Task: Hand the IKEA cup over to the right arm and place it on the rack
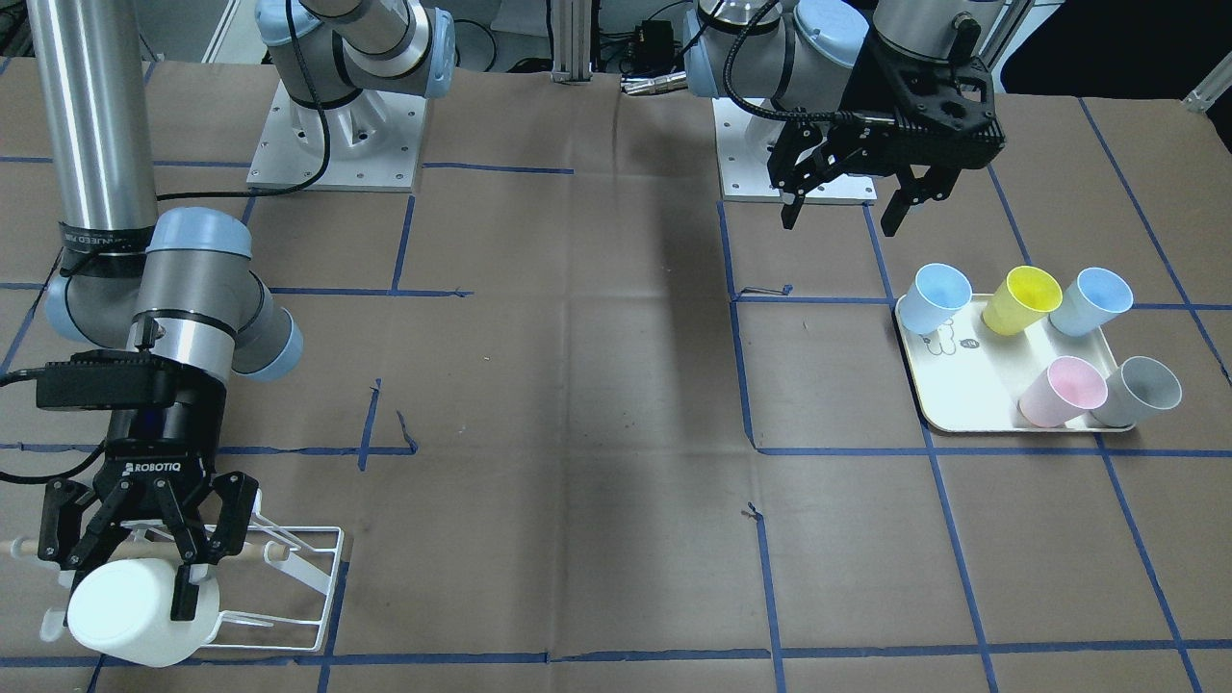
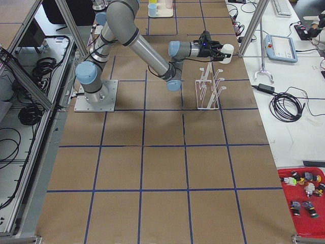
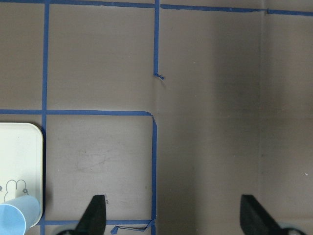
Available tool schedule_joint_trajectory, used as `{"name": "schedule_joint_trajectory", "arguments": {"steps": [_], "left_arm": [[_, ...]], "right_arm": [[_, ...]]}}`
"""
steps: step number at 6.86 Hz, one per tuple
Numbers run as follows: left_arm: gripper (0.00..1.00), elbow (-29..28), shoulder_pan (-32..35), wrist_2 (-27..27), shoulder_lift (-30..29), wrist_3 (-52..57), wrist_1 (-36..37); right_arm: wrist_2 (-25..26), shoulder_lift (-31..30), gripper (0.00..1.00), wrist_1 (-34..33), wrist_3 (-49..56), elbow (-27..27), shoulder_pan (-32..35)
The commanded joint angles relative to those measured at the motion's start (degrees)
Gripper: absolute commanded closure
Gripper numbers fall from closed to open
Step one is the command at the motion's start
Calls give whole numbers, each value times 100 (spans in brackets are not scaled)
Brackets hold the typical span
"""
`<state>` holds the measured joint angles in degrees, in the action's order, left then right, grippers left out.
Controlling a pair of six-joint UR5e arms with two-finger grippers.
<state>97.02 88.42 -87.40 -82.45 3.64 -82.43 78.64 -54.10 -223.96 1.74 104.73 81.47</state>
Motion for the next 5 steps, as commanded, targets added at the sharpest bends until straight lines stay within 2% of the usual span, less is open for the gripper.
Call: {"name": "schedule_joint_trajectory", "arguments": {"steps": [1,3,5], "left_arm": [[0,53,0,-31,9,14,-10],[0,10,0,-389,-95,23,-159],[0,-192,0,-357,-289,-196,-493]], "right_arm": [[-6,215,80,36,1,-162,-70],[-15,373,80,28,-7,-286,-61],[-24,426,80,27,-16,-242,-43]]}}
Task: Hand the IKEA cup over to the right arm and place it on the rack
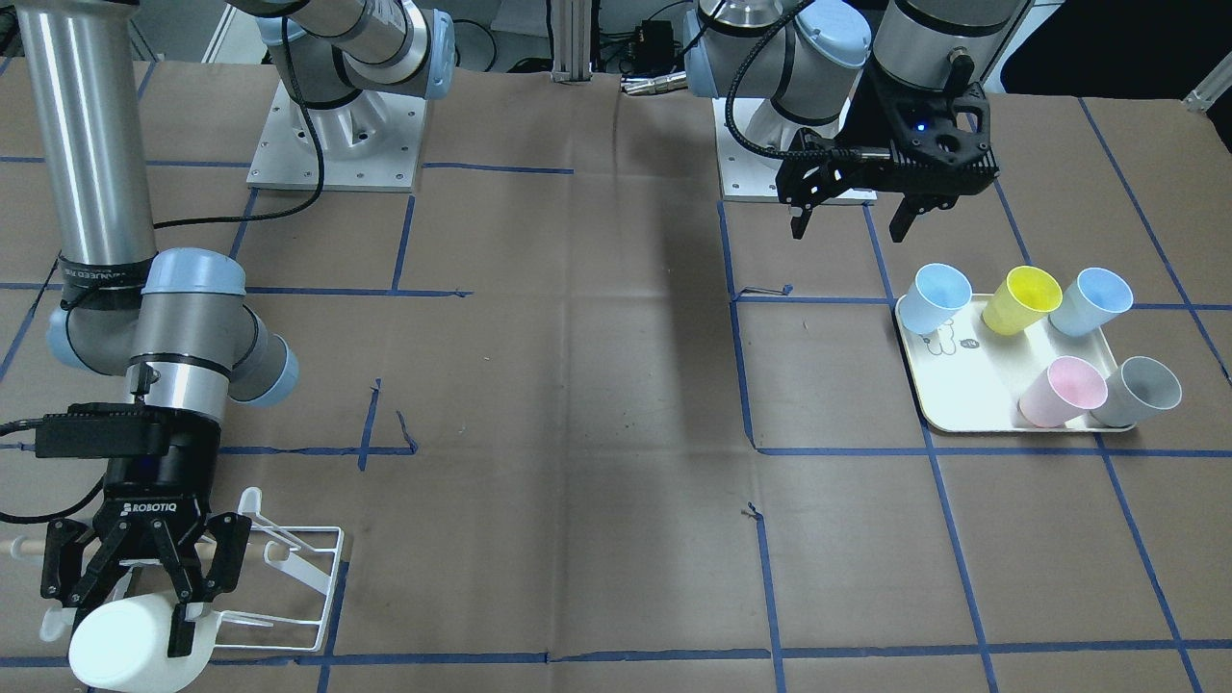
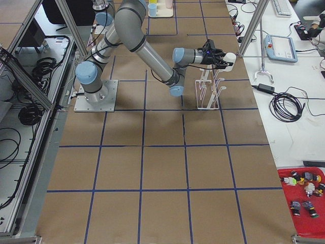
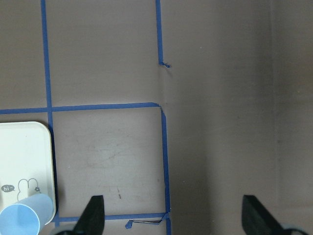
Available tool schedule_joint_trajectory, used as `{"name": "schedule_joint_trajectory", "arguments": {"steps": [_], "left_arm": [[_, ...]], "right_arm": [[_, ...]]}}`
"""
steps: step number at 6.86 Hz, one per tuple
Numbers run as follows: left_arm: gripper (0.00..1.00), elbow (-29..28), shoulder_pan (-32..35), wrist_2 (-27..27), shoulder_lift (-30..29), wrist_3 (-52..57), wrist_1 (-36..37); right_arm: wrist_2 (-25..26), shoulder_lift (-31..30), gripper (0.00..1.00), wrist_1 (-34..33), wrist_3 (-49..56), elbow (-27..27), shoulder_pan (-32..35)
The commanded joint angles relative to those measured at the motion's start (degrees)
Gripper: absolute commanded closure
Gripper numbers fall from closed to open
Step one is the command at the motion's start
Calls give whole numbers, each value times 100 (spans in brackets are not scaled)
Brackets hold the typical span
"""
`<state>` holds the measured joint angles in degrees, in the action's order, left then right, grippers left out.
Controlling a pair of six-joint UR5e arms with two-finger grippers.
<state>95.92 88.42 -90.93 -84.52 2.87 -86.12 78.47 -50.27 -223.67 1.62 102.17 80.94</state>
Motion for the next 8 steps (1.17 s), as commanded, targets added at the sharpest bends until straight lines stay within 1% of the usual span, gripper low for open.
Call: {"name": "schedule_joint_trajectory", "arguments": {"steps": [1,3,4,5,6,7,8], "left_arm": [[0,-48,0,-29,-48,-120,-141],[0,311,-183,-65,276,246,-238],[0,626,-541,-56,574,754,-229],[1,1143,-1128,-47,968,1203,-212],[1,1757,-1725,-30,1407,1877,-142],[1,2198,-2332,-30,1742,2536,-72],[1,2429,-2895,-12,1867,3013,-62]], "right_arm": [[-7,70,80,8,-3,48,27],[-7,87,80,8,-3,49,53],[-7,122,80,17,-3,66,53],[-7,123,79,43,5,144,54],[-7,105,79,182,5,224,54],[-15,88,77,193,-3,207,54],[-16,87,62,193,5,215,54]]}}
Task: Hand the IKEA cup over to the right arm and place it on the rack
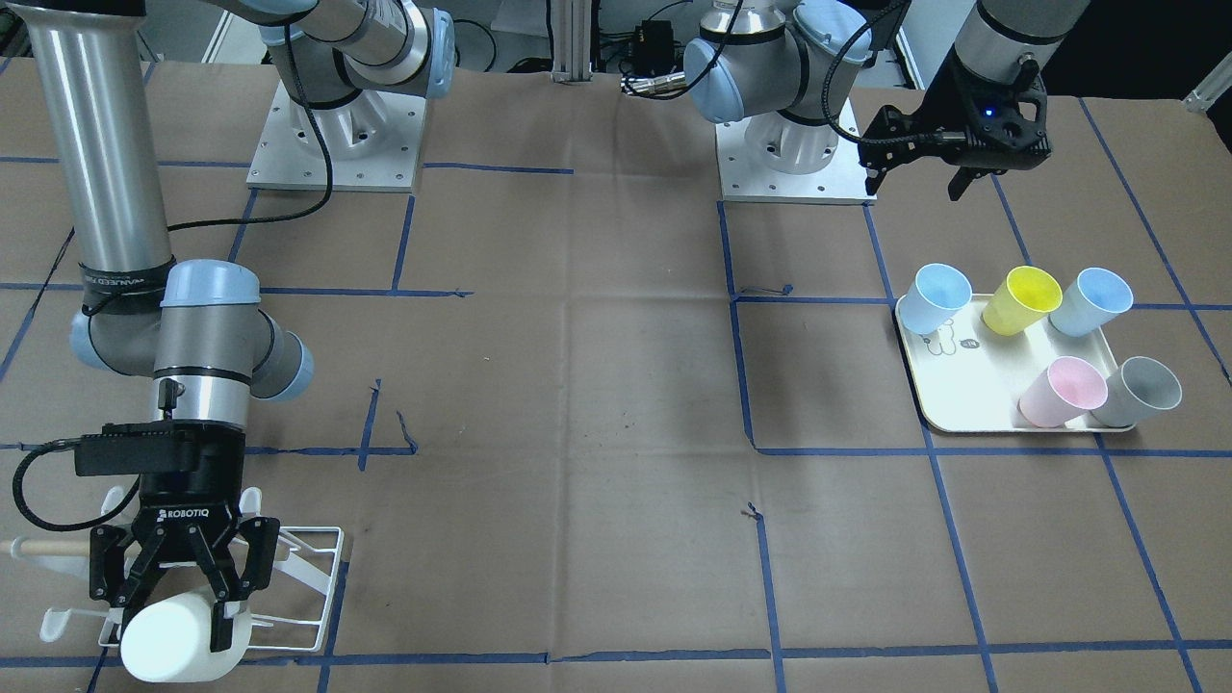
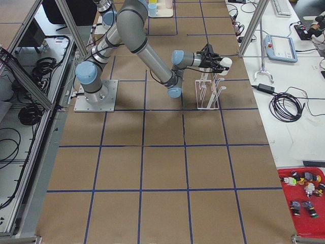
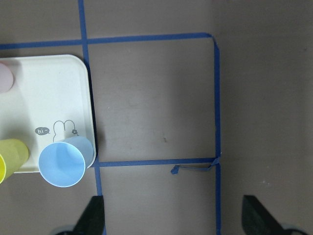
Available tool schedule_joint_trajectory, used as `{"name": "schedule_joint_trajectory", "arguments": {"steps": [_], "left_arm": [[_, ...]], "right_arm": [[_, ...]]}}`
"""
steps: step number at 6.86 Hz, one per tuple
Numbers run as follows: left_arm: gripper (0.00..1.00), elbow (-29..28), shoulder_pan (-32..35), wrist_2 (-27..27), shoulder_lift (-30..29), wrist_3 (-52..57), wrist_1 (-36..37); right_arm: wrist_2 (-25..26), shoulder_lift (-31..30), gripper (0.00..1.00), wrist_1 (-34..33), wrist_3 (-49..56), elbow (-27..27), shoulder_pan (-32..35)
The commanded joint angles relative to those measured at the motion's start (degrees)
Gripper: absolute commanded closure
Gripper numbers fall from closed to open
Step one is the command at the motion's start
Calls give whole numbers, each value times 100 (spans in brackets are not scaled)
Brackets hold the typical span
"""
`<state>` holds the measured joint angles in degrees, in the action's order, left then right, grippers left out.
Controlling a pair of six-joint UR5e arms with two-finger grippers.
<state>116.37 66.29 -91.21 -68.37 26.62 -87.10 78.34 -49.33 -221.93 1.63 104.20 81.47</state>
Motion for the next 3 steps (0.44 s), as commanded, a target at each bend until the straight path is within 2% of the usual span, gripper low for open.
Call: {"name": "schedule_joint_trajectory", "arguments": {"steps": [1,3], "left_arm": [[1,421,-1053,24,141,921,140],[2,430,-1154,-2,-184,1073,613]], "right_arm": [[-38,-33,1,53,-57,-5,0],[-38,-33,0,290,-57,-14,0]]}}
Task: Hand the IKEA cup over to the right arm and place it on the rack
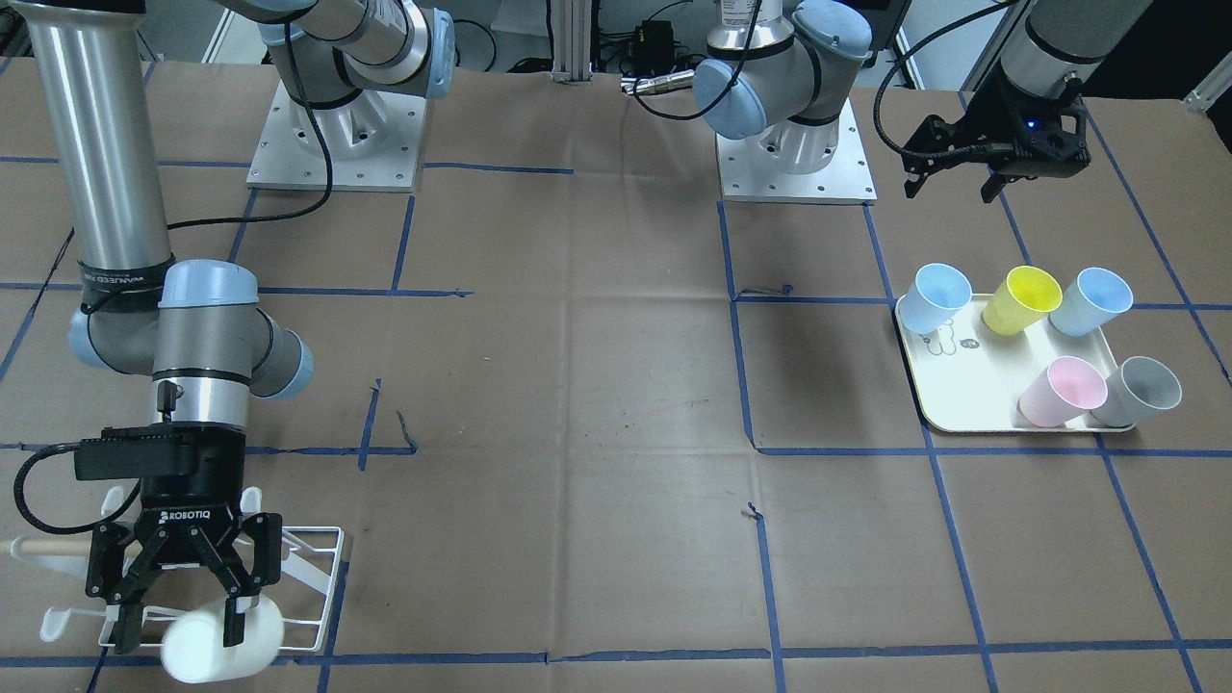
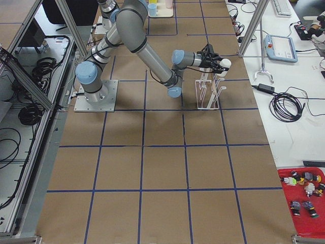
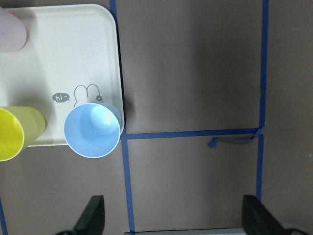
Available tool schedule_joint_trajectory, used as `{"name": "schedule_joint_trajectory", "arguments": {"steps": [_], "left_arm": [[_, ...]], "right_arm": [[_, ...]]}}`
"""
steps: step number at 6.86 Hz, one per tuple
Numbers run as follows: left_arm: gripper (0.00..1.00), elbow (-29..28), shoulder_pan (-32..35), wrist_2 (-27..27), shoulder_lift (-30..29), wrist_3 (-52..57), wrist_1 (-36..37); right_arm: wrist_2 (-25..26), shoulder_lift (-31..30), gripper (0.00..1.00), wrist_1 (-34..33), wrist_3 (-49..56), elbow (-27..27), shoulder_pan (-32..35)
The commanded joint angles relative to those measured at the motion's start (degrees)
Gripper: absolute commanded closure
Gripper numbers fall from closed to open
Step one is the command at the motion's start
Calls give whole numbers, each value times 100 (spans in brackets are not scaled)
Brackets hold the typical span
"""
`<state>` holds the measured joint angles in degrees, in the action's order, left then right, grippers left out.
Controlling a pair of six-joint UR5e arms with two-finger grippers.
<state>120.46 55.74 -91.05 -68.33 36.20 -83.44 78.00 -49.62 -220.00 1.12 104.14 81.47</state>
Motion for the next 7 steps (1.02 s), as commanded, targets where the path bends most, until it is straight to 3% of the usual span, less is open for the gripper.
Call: {"name": "schedule_joint_trajectory", "arguments": {"steps": [1,4,7], "left_arm": [[2,12,-98,-18,-311,98,380],[2,117,-81,157,-934,-437,854],[2,1037,-72,114,-1209,-571,2144]], "right_arm": [[-4,-13,0,98,2,-17,0],[-30,-153,0,107,2,-70,0],[-66,-767,0,273,-42,1,297]]}}
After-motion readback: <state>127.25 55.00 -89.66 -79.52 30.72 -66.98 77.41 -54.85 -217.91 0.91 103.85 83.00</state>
